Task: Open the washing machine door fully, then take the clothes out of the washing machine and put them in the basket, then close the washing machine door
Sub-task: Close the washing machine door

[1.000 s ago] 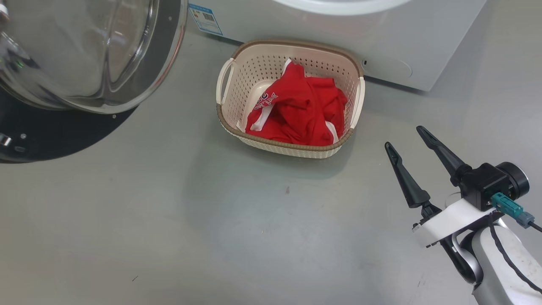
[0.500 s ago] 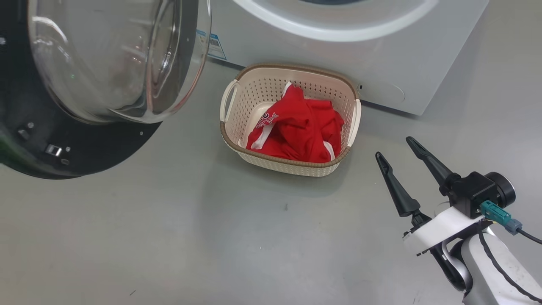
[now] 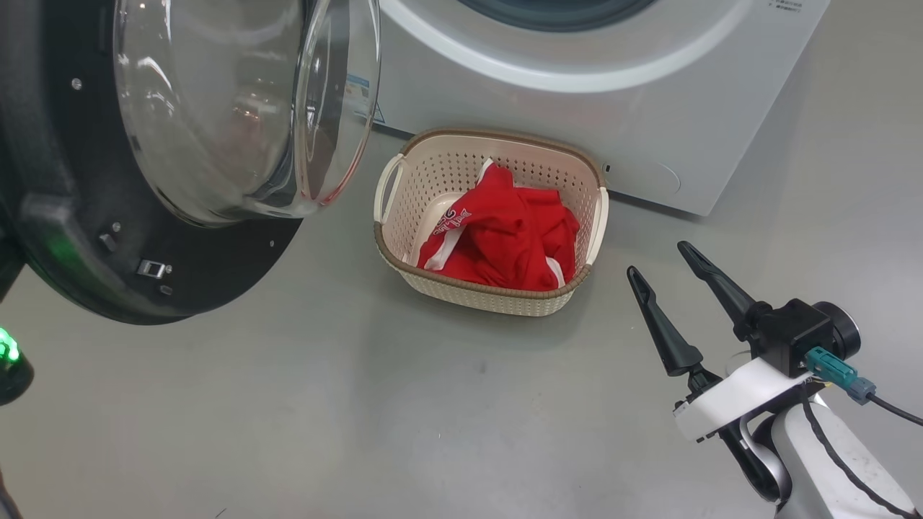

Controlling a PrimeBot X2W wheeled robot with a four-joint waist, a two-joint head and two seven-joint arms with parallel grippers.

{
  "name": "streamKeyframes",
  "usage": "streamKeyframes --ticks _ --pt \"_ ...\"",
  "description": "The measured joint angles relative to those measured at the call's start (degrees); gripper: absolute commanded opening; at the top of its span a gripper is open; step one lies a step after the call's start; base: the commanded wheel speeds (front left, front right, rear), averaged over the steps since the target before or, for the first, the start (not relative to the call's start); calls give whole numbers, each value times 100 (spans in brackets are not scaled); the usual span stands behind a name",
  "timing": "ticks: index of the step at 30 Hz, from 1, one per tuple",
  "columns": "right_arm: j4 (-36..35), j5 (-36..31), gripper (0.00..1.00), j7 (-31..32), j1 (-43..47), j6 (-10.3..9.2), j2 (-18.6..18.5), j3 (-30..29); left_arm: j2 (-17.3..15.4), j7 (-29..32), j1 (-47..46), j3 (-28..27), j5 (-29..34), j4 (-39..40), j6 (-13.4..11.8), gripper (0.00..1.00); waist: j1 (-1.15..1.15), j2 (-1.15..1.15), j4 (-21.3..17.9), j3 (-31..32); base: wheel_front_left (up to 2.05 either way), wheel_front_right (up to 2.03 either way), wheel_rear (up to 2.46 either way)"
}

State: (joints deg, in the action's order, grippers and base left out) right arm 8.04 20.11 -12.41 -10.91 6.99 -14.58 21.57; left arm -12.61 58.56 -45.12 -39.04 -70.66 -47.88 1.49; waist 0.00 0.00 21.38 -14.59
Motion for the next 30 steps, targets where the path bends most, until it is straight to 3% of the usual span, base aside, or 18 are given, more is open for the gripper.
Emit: streamKeyframes --ticks 11,23,30 --pt "59 31 100 -51 56 -1 52 -7 435 592 268 145 -246 359 232 0 0 0 -70 149 0 0 0" --pt "105 46 100 -54 67 -2 125 -5 990 1100 526 376 -404 926 291 0 0 0 -153 223 0 0 0" --pt "140 47 100 -59 86 -2 148 -5 1088 1255 768 534 -405 1279 291 0 0 0 -211 257 0 0 0"
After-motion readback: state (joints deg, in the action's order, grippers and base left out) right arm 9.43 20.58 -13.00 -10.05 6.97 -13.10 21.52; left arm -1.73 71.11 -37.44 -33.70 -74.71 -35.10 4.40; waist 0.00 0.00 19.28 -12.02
